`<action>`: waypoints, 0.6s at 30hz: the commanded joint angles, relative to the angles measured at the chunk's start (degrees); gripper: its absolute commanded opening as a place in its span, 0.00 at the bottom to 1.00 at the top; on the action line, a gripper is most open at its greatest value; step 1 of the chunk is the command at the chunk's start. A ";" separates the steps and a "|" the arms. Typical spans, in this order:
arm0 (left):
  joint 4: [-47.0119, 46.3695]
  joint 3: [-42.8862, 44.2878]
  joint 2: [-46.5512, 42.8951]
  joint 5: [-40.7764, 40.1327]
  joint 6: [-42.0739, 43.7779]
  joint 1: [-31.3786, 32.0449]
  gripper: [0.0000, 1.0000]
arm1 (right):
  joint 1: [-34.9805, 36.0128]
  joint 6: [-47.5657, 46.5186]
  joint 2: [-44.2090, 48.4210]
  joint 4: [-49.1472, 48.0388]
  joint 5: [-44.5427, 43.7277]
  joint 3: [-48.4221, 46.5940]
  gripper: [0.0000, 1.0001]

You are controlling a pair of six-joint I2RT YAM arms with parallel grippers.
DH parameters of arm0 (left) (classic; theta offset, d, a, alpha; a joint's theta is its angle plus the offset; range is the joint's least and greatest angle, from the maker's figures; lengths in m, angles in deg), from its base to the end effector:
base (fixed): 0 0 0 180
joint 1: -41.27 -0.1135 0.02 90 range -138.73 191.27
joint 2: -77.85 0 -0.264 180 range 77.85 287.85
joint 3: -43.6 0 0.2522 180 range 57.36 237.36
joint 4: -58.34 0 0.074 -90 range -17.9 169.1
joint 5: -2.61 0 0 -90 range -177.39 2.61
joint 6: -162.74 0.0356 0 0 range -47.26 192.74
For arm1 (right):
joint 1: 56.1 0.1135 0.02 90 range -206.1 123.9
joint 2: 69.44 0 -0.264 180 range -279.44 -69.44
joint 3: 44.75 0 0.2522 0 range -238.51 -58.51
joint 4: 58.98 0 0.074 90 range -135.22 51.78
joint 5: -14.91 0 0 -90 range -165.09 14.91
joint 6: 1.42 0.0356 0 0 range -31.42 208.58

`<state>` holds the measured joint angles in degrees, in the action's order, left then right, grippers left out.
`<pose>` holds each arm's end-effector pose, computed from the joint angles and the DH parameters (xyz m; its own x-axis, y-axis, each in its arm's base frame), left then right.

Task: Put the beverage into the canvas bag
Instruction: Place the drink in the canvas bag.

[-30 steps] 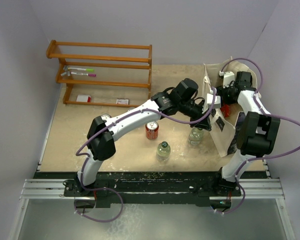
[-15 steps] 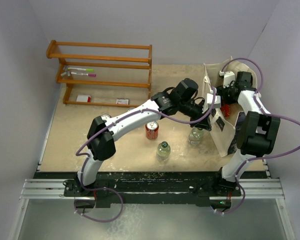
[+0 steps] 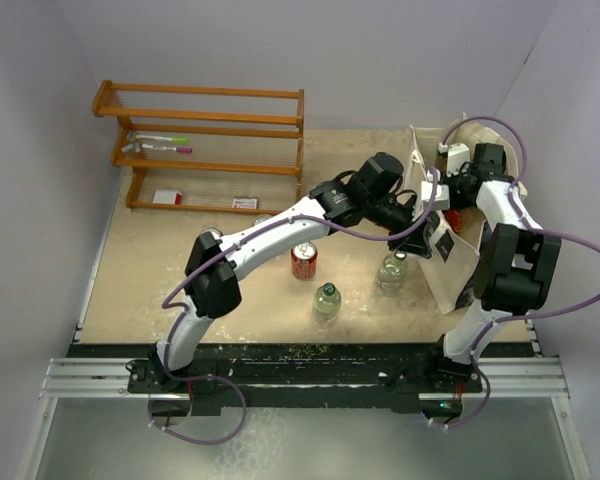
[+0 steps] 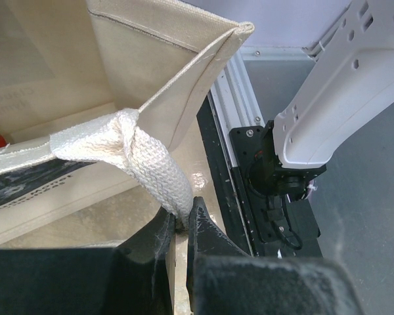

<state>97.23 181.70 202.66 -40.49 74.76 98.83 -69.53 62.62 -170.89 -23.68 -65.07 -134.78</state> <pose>0.2489 -0.4400 0.3457 -0.1989 0.3578 -0.9124 0.9375 -0.2019 -0.2835 0.3850 -0.0856 0.2429 -0.6860 -0.2794 -0.6718 -0.2086 0.9601 -0.1862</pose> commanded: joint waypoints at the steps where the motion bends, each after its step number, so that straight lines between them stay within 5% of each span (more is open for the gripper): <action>1: -1.66 3.68 0.29 2.23 -1.60 0.36 0.00 | -0.80 -1.02 3.58 0.88 0.20 -1.19 0.80; 18: -1.92 5.48 1.66 3.39 -3.12 0.31 0.00 | -0.72 -0.94 10.94 4.46 1.20 -1.90 0.86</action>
<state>97.05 183.90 204.52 -39.40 72.75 98.83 -69.99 62.03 -163.07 -20.55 -64.98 -134.72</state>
